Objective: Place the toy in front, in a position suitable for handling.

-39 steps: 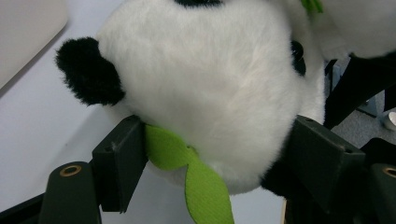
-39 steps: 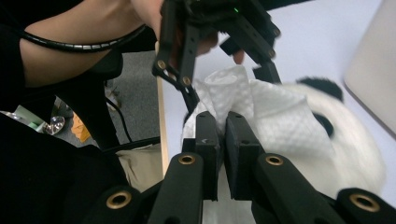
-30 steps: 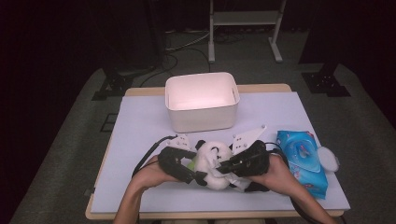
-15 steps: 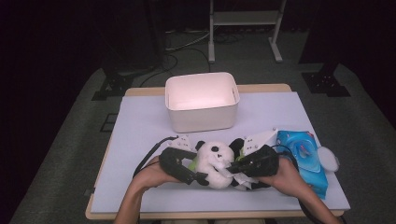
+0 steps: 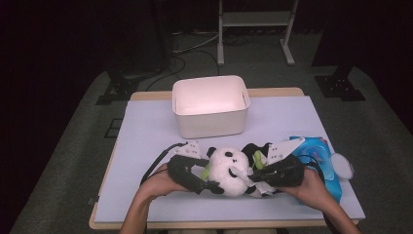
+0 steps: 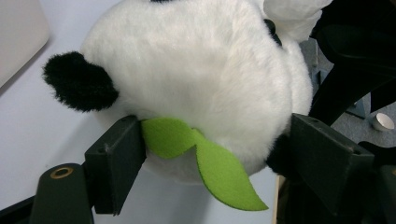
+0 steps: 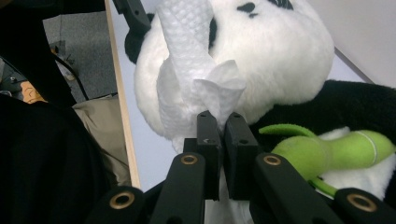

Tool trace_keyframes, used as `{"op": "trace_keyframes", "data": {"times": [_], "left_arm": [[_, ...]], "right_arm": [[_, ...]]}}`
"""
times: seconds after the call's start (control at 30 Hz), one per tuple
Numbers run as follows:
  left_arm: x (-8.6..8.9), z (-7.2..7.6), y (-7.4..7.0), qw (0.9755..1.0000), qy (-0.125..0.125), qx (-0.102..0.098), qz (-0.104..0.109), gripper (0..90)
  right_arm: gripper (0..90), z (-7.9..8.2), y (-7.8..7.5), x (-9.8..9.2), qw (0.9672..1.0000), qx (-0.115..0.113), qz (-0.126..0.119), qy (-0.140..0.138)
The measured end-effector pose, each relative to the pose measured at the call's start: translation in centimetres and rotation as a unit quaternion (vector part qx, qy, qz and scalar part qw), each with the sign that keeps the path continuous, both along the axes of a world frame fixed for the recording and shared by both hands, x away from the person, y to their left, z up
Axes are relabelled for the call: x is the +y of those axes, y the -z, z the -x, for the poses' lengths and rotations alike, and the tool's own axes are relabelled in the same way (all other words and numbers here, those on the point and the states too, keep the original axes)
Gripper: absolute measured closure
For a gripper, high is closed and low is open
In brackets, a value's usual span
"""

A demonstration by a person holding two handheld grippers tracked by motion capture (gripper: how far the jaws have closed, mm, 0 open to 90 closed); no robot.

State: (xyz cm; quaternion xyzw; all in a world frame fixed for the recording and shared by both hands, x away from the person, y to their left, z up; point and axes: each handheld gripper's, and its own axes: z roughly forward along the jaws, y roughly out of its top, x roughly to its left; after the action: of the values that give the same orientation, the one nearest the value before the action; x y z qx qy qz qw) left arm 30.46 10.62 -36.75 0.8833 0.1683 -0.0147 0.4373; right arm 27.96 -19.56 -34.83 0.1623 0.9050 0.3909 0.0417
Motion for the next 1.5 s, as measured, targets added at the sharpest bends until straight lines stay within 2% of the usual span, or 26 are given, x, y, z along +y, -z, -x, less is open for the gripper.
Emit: {"op": "trace_keyframes", "data": {"times": [0.3, 0.43, 0.57, 0.67, 0.77, 0.87, 0.9, 1.0, 1.13, 1.23, 1.4, 1.5], "left_arm": [[0.6, -0.4, 0.3, 1.0, -0.001, 0.002, 0.006, 15.5], [0.8, -0.4, 0.3, 0.9998, 0.015, 0.0, 0.014, 15.5], [1.3, -0.3, 0.5, 0.9991, 0.041, -0.009, 0.005, 15.6], [1.3, -0.6, 0.7, 0.9991, 0.036, -0.015, 0.016, 15.6], [0.9, -0.4, 0.9, 0.9982, 0.047, -0.033, 0.014, 16.7], [0.5, -0.2, 0.9, 0.9979, 0.051, -0.037, 0.011, 17.1], [0.4, -0.2, 0.8, 0.9978, 0.052, -0.04, 0.01, 20.4], [0.4, -0.1, 0.5, 0.9979, 0.048, -0.042, 0.012, 22.8], [0.2, 0.1, 0.2, 0.9978, 0.045, -0.046, 0.015, 25.3], [-0.1, 0.2, 0.0, 0.9977, 0.044, -0.048, 0.019, 25.4], [0.0, 0.2, 0.1, 0.9978, 0.04, -0.052, 0.008, 25.3], [0.2, 0.1, 0.3, 0.9982, 0.037, -0.046, 0.007, 25.3]], "right_arm": [[85.2, -0.2, 0.4, -0.1, 1.0, 0.009, 0.002, -0.003], [85.2, -0.1, 0.4, -0.3, 1.0, 0.009, 0.004, -0.001], [85.2, -0.2, 0.3, -0.8, 1.0, 0.006, 0.004, 0.005], [85.1, -0.2, 0.3, -1.1, 0.9999, 0.013, -0.004, 0.01], [85.0, -0.1, 0.3, -1.0, 0.9999, 0.01, -0.001, 0.009], [84.6, -0.1, 0.1, -0.9, 0.9999, 0.012, -0.006, 0.004], [84.6, -0.1, 0.0, -0.8, 0.9999, 0.013, -0.011, 0.003], [84.6, 0.1, -0.8, -0.3, 0.9997, 0.005, -0.022, 0.001], [84.7, 0.1, -2.0, 0.6, 0.9992, -0.001, -0.037, -0.018], [84.7, 0.1, -2.9, 1.7, 0.9988, -0.008, -0.036, -0.033], [84.6, 0.0, -3.1, 4.2, 0.9976, -0.013, -0.028, -0.062], [84.6, -0.2, -2.8, 4.7, 0.9972, -0.013, -0.033, -0.065]]}}
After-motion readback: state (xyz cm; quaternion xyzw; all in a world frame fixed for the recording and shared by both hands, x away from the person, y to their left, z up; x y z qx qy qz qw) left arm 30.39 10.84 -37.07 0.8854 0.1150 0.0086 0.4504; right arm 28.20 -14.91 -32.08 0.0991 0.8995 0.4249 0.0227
